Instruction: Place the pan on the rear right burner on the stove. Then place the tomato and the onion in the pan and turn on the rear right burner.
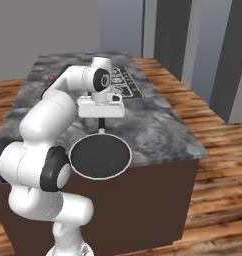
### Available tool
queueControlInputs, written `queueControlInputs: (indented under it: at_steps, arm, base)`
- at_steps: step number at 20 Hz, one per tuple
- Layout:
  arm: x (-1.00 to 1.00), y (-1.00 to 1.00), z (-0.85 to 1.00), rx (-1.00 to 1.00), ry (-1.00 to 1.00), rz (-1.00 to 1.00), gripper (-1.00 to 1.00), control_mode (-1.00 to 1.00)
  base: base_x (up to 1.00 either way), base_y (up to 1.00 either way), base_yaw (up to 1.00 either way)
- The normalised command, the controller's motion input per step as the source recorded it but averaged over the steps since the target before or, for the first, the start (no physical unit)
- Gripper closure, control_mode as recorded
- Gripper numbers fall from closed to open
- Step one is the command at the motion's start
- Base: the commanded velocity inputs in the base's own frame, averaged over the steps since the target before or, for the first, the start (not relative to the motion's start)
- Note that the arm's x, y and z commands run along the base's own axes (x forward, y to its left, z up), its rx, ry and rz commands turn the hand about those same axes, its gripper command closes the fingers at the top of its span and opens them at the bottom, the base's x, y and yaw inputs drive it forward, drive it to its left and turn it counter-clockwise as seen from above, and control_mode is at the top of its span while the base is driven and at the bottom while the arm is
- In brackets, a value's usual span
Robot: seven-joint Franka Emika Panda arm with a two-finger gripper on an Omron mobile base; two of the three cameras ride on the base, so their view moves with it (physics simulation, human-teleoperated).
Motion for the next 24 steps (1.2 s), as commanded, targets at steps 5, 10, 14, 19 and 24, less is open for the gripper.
queueControlInputs:
  at_steps: [5, 10, 14, 19, 24]
  arm:
    - [0.00, 0.00, 0.00, 0.00, 0.00, 0.00, 1.00, 1.00]
    - [0.00, 0.00, 0.00, 0.00, 0.00, 0.00, 1.00, 1.00]
    - [0.00, 0.00, 0.00, 0.00, 0.00, 0.00, 1.00, 1.00]
    - [0.00, 0.00, 0.00, 0.00, 0.00, 0.00, 1.00, 1.00]
    - [0.00, 0.00, 0.00, 0.00, 0.00, 0.00, 1.00, 1.00]
  base:
    - [0.36, -1.00, 0.24]
    - [0.24, -1.00, 0.27]
    - [0.21, -1.00, 0.27]
    - [0.02, -1.00, 0.47]
    - [0.00, -0.93, 0.71]
